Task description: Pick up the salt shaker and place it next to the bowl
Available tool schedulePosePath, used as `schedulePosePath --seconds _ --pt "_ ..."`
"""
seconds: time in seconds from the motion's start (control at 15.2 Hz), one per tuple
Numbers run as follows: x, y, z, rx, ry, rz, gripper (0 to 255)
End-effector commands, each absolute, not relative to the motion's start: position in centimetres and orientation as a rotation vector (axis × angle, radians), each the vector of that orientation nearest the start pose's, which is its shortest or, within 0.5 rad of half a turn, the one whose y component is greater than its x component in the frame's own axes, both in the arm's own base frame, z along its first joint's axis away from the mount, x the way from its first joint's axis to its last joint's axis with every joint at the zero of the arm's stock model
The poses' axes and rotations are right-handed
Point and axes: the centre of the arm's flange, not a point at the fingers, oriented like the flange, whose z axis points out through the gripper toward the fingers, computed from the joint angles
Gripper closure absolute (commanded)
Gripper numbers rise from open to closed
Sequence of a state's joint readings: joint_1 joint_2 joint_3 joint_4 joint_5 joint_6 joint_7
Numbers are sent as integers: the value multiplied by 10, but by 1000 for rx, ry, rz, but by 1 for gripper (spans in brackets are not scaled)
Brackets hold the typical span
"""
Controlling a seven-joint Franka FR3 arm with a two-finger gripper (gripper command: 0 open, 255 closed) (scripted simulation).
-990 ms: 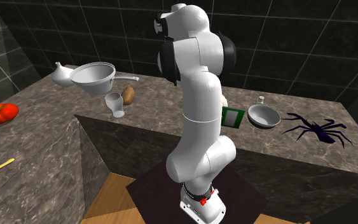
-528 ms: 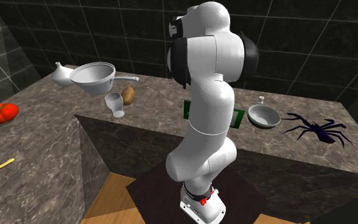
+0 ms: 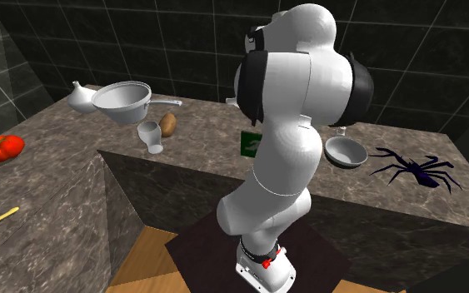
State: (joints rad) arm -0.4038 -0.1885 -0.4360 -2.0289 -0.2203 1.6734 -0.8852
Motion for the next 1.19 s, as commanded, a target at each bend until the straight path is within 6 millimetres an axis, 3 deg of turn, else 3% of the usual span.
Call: schedulePosePath --seconds 0.0,1.12 --pt "277 -393 506 -3071 -159 344 255" --pt "61 -455 506 -3071 -159 344 255"
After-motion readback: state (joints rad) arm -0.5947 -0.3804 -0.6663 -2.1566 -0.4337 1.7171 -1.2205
